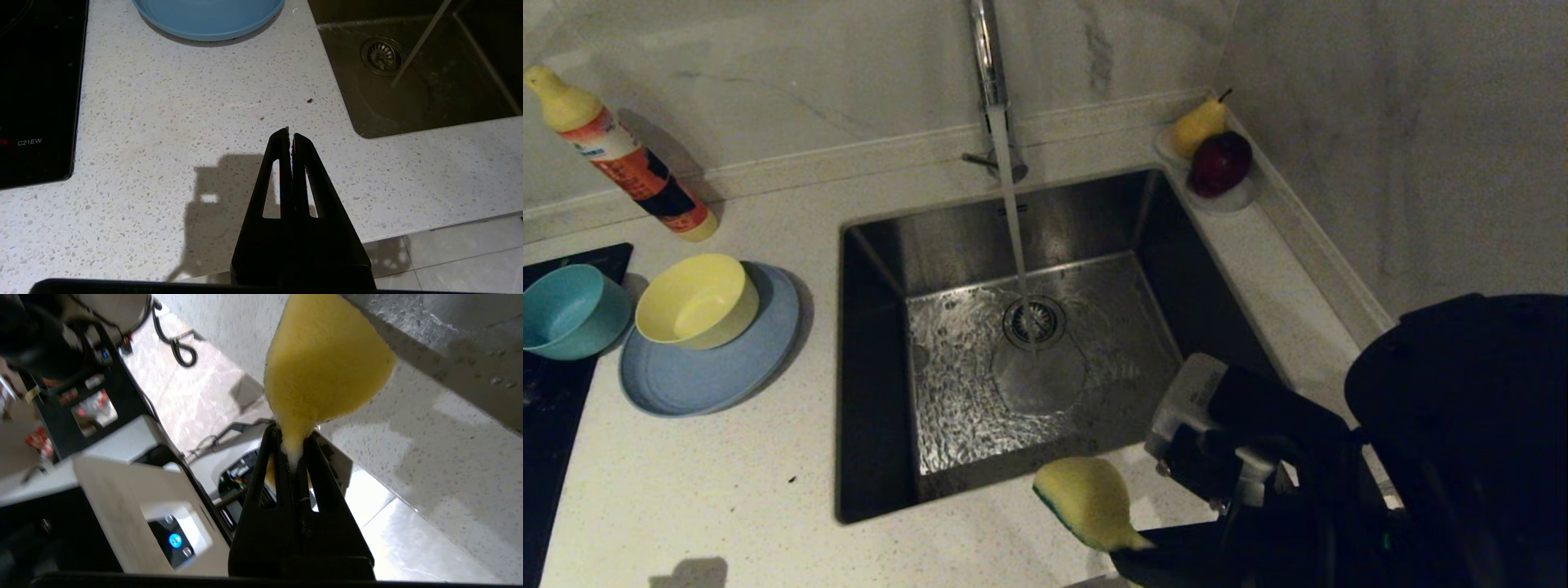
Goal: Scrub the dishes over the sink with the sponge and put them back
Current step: Pick up a bowl and the sponge
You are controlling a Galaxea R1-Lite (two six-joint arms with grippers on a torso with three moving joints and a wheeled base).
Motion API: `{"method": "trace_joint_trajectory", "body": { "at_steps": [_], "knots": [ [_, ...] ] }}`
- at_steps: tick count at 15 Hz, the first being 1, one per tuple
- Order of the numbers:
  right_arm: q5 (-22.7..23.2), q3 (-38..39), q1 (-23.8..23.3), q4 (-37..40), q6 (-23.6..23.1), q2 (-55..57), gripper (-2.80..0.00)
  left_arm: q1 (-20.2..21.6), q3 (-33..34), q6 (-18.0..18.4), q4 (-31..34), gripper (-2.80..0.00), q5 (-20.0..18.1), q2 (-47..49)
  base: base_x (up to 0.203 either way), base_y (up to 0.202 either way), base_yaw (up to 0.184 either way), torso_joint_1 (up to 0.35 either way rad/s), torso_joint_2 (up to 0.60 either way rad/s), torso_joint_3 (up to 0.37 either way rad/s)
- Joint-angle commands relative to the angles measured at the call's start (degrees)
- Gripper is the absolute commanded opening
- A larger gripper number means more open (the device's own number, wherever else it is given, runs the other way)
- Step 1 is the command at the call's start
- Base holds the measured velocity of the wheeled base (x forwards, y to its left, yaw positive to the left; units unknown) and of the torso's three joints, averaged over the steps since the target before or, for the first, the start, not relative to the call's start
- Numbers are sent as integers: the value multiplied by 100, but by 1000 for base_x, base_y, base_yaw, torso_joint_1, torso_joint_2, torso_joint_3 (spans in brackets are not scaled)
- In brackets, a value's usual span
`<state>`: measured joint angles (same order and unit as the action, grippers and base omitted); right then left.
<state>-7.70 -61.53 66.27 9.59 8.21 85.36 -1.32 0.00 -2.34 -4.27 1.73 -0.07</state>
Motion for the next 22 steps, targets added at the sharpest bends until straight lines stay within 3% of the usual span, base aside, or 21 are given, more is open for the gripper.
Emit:
{"method": "trace_joint_trajectory", "body": {
  "at_steps": [1,5,6,9,12,15,17,20,22],
  "knots": [
    [-12,-70,-62,7,40,51,-280,0,147,5,60,-280,3,-9,0,0,0,0,0,0],
    [203,-11,-327,5,32,41,-280,9,13,134,-22,-280,121,8,0,0,0,0,0,0],
    [207,6,-328,17,30,-29,-280,9,-308,191,1,-280,214,53,0,0,0,0,0,0],
    [147,40,-327,66,39,-166,-280,9,-2115,257,352,-280,445,850,0,0,0,0,0,0],
    [111,27,-406,154,12,-312,-280,11,-3831,302,529,-280,837,2172,0,0,0,0,0,0],
    [79,9,-431,138,-21,-299,-280,13,-5288,552,872,-280,2009,3729,0,0,0,0,0,0],
    [75,6,-496,105,-32,-221,-280,15,-5809,701,1038,-280,2483,4751,0,0,0,0,0,0],
    [76,-8,-519,86,-48,-221,-280,110,-6469,703,1094,-280,2785,6228,0,0,0,0,0,0],
    [73,-26,-531,86,-57,-221,-280,413,-6945,462,1110,-280,2859,7121,0,0,0,0,0,0]
  ]
}}
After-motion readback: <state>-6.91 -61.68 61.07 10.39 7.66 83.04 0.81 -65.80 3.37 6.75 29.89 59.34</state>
